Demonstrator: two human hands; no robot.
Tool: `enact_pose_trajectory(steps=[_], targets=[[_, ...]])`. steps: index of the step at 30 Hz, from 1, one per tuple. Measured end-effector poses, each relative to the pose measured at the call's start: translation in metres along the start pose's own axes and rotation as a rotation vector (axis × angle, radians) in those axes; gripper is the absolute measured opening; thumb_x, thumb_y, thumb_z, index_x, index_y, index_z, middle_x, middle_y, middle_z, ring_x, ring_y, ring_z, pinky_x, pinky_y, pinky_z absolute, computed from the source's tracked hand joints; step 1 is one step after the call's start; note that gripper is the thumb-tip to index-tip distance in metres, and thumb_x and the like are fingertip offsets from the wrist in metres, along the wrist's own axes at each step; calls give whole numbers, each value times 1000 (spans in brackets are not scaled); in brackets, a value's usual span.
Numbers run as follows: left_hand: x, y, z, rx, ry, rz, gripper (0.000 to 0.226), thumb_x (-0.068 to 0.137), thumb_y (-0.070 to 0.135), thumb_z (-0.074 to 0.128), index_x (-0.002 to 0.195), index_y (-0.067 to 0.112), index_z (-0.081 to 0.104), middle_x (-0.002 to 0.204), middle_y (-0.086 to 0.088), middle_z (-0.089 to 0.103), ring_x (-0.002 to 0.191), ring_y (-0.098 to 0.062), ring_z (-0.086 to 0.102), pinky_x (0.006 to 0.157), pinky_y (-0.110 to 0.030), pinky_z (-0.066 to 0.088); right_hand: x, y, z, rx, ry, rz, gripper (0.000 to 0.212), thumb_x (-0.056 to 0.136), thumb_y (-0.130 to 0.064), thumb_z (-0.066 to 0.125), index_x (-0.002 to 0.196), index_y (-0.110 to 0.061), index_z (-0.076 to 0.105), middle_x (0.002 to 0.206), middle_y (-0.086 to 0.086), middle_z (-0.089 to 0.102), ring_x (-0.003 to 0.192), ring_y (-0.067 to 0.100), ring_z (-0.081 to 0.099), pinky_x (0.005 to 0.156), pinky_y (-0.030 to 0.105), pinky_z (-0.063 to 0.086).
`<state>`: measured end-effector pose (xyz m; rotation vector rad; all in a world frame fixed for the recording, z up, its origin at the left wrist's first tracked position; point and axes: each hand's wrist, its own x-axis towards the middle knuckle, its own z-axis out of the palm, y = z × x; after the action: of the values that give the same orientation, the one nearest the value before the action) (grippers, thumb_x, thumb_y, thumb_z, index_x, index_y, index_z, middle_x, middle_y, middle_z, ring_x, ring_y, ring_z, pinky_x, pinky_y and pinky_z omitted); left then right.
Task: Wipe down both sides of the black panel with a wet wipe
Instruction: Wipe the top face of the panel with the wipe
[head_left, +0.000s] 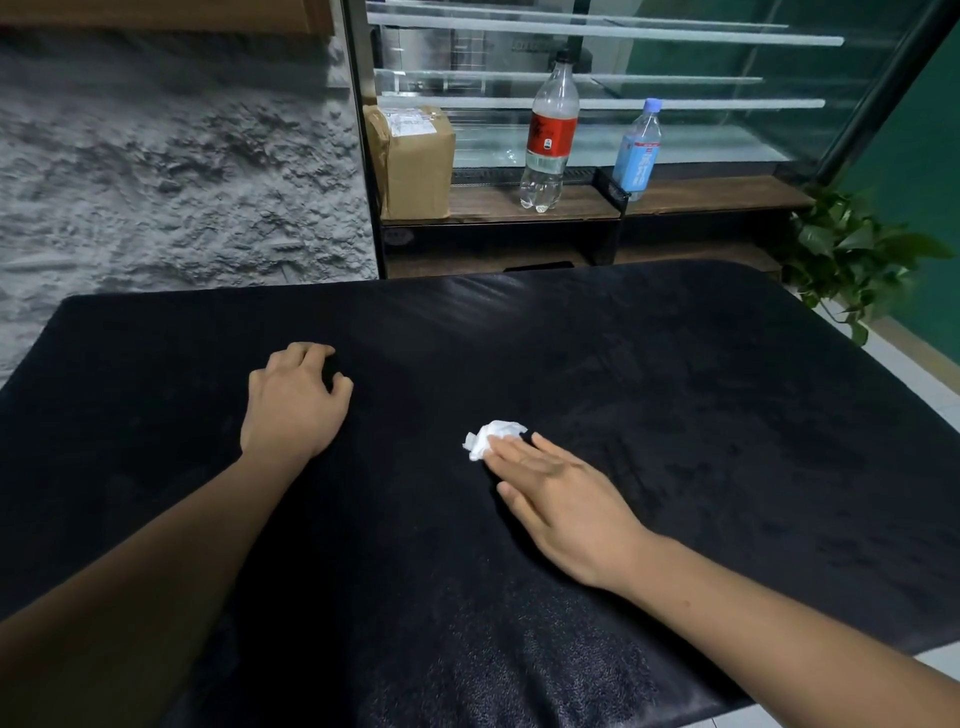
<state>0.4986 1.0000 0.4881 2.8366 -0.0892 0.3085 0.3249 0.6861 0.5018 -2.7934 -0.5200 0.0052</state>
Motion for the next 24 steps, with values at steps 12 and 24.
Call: enact_pose_trajectory(steps=[12,24], targets=[[1,-2,1,2,-1,-2,49,102,45,40,143,23,55,147,1,53,136,-25,46,113,-48,35,-9,41,-20,1,61,108,47,114,-37,31,159,-32,42,167,-15,34,153,-8,20,130,27,11],[2,-4,5,8,11,4,48,101,46,40,141,23,56,144,1,54,133,-24,47,111,-49,37,-24,94,-38,-10,129,260,39,114,-31,33,148,-30,51,153,-18,46,139,10,44,124,19,20]])
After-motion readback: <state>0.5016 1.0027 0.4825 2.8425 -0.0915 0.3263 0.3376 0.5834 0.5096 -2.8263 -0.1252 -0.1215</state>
